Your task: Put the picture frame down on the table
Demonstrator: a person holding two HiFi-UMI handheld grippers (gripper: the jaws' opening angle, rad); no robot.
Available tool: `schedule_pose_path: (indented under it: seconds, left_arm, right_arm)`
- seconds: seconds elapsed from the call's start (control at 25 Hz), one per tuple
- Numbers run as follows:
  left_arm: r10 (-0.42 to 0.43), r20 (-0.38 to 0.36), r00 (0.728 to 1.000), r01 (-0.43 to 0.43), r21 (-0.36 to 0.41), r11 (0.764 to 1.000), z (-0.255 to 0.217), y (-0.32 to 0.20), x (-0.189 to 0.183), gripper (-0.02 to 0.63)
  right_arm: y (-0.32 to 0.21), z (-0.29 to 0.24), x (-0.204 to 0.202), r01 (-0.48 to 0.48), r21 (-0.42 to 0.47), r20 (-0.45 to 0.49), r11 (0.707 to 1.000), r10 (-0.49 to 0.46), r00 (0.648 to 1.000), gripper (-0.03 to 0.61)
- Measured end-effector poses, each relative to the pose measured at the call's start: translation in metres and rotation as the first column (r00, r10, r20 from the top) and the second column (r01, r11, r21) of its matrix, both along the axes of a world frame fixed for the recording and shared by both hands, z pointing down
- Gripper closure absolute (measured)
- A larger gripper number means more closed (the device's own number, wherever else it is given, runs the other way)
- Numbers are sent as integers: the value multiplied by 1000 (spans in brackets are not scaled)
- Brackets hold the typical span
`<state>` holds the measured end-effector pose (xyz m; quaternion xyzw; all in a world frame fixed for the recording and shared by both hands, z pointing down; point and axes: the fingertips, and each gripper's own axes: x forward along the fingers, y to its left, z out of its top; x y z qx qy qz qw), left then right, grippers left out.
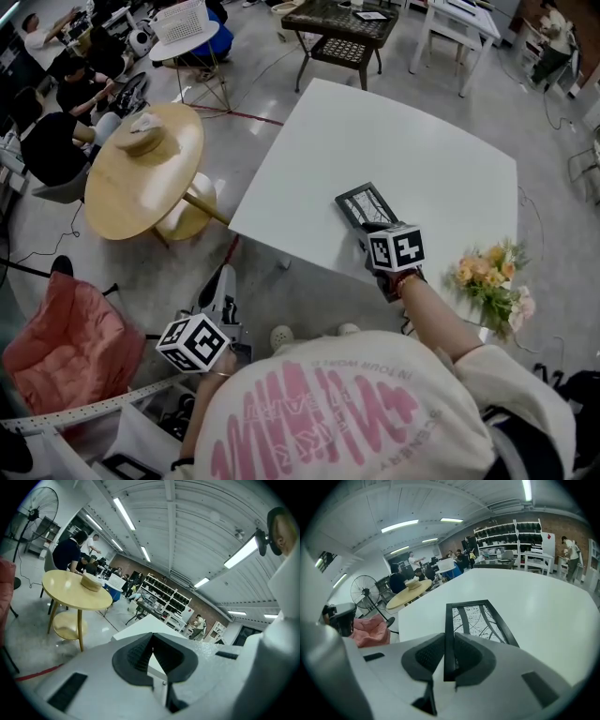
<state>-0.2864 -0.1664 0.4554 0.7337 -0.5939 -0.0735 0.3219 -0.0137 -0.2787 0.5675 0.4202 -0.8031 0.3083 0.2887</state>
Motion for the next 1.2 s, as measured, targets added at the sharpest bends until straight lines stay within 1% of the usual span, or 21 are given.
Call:
schedule_pose_path:
  seconds: [0.32, 0.64, 0.92, 1.2]
  left_arm:
    - [-7, 3, 1000, 7, 1, 1000, 1, -1, -4, 611]
    - [8, 5, 1000, -8, 7, 1000, 0, -9, -6, 611]
    - [27, 8, 1000, -27, 8, 1000, 0, -17, -10, 611]
    - [54, 15, 998, -54, 14, 998, -2, -27, -8, 611]
  right_arm:
    - [0, 7, 0, 6, -17, -24, 1000, -6, 1000, 509]
    - [-2, 13, -2, 10, -36, -39, 999, -11, 999, 508]
    - [-1, 18, -1, 8, -49, -72, 999, -11, 997, 508]
    - [-1, 20, 0, -4, -67, -54, 998, 1, 999, 508]
